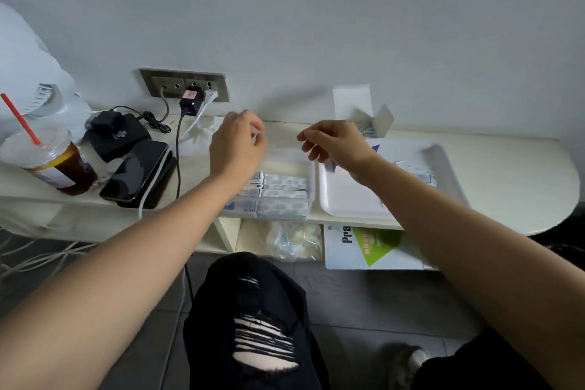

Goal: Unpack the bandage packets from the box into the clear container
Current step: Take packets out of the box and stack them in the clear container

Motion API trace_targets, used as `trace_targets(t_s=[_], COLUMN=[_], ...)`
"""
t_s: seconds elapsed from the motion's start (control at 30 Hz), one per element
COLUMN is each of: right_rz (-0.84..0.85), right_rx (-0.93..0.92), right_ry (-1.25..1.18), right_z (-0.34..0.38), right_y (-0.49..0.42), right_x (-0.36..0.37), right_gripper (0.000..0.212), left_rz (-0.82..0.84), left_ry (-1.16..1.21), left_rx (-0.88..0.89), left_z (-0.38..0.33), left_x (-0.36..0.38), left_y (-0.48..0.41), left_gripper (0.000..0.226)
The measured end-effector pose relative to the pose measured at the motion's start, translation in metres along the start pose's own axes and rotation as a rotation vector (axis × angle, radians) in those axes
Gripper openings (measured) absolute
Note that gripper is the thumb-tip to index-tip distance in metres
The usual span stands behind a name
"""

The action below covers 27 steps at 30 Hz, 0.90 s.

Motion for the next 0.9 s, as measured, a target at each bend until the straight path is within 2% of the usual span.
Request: trace_targets(t_s=[0.1, 0.23, 0.3, 0.4, 0.6, 0.73, 0.9], right_rz=[-0.158, -0.289, -0.330, -0.339, -0.248, -0.228, -0.210], right_rx=[0.038, 0.212, 0.268, 0.275, 0.209, 0.214, 0.216], right_ry=[0.076, 0.357, 0.501, 0.646, 0.867, 0.877, 0.827], right_z=[-0.032, -0.098, -0.124, -0.145, -0.160, -0.167, -0.170], right_y=[0.017, 0.035, 0.042, 0.046, 0.030, 0.023, 0.021], right_x=[-0.065, -0.140, -0.172, -0.200, -0.204, -0.204, -0.208], right_gripper=[0.017, 0.014, 0.014, 0.024, 0.031, 0.034, 0.037], left_rz=[0.075, 0.317, 0.450, 0.575, 0.577, 0.587, 0.552], left_ry=[0.108, 0.177, 0.177, 0.089, -0.034, -0.113, -0.173], left_rx=[0.200, 0.413, 0.437, 0.433, 0.417, 0.438, 0.409], left_z=[-0.068, -0.139, -0.159, -0.176, -0.186, -0.192, -0.189], left_x=[0.041, 0.110, 0.146, 0.191, 0.234, 0.255, 0.266], left_y=[0.011, 0.035, 0.043, 0.047, 0.036, 0.037, 0.033], left_gripper=[0.013, 0.016, 0.017, 0.021, 0.036, 0.042, 0.034])
Point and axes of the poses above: each hand's wrist, its own y-axis away from the middle knuckle, its own x-axis out of the palm, z = x × y, the point moved 9 cm from there along -y, towards the middle knuckle
